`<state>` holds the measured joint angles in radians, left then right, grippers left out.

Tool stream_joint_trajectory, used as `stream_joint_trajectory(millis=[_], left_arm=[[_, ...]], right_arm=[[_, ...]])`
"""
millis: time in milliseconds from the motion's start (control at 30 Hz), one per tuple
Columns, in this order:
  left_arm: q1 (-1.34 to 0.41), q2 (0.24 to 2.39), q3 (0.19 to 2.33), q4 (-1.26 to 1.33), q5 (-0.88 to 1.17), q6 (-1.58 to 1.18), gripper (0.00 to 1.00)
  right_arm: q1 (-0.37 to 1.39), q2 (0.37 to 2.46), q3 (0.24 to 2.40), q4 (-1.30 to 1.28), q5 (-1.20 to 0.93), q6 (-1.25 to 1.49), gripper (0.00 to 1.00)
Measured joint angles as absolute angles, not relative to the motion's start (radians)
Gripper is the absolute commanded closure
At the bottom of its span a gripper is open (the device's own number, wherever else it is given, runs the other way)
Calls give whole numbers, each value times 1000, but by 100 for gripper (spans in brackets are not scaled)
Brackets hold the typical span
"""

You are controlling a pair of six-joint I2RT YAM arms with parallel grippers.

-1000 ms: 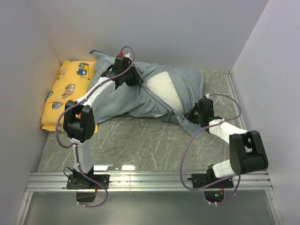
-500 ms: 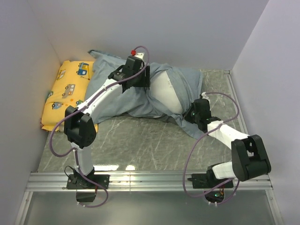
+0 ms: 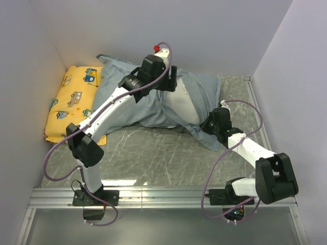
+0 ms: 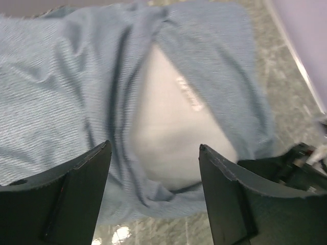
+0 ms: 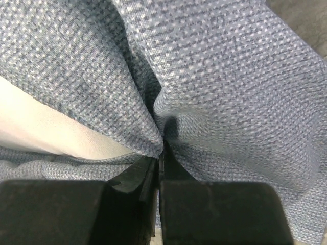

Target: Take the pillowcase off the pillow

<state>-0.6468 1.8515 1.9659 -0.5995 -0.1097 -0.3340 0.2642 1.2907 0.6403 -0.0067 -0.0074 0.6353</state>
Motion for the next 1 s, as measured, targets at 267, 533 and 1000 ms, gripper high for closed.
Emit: stream_joint_trajectory(millis=[267,533,1000], left_arm=[[-793,1843,1972,-530,-95,-308,18],[-848,1943,1799,-405,-139,-288,3],[-868,2006,1631,-238,-234,-227,1]], right_arm=[[264,1291,643,-16,-4,634,95],[264,1291,677,-56,8,624,90],[264,1330,697,-57,-12,621,90]])
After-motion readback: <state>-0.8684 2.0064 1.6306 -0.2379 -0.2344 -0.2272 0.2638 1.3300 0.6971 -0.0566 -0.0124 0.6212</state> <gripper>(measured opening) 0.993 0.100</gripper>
